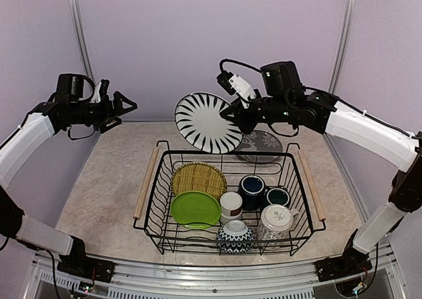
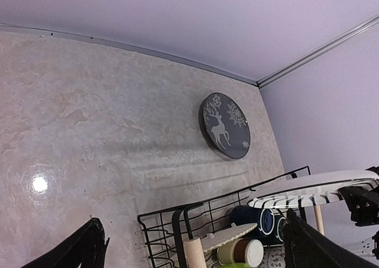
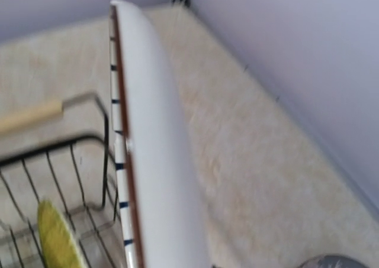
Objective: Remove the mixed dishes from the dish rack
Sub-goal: Place the plate with another plate.
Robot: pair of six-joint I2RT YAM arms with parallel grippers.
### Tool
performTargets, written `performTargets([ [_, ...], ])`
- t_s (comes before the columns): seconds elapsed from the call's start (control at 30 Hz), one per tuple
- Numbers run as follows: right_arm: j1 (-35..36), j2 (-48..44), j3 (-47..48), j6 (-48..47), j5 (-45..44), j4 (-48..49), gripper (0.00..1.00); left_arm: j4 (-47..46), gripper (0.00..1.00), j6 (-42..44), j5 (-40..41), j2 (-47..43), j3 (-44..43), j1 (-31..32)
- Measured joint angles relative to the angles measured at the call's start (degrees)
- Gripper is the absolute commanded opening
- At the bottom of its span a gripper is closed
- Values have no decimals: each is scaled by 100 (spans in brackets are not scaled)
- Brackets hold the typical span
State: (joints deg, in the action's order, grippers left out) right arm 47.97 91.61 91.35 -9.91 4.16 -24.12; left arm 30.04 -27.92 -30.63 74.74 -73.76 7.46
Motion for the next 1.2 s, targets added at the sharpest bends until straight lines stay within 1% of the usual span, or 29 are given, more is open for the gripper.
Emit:
performTargets([
  [0.13, -142, -223, -188, 330, 24, 407, 0, -2, 99, -15, -7, 2, 0, 0],
  [0.23, -514, -422, -527, 776, 166, 710, 0, -2, 99, -17, -20, 2, 0, 0],
  [0.43, -1690, -911, -1423, 1832, 372, 1281, 0, -2, 99, -28, -52, 15, 0, 0],
  [0.6, -2736, -955, -1480, 2750, 549, 1453, 0, -2, 99, -42, -74, 35, 0, 0],
  [0.73, -3493, -894, -1491, 3414, 881, 1545, 0, -2, 99, -42, -87, 35, 0, 0],
  [0.87, -4234, -555, -1659, 4098, 1613, 1928, 0, -2, 99, -48, -103, 39, 0, 0],
  [0.97, -4621, 118, -1569, 4308, 2179, 2063, 0, -4, 99, -61, -131, 68, 0, 0],
  [1.1, -4800, 1182, -1405, 4428, 2793, 2072, 0, -4, 99, -61, -138, 105, 0, 0],
  [1.2, -4791, 1757, -1388, 4483, 3209, 2057, 0, -4, 99, -61, -138, 114, 0, 0],
])
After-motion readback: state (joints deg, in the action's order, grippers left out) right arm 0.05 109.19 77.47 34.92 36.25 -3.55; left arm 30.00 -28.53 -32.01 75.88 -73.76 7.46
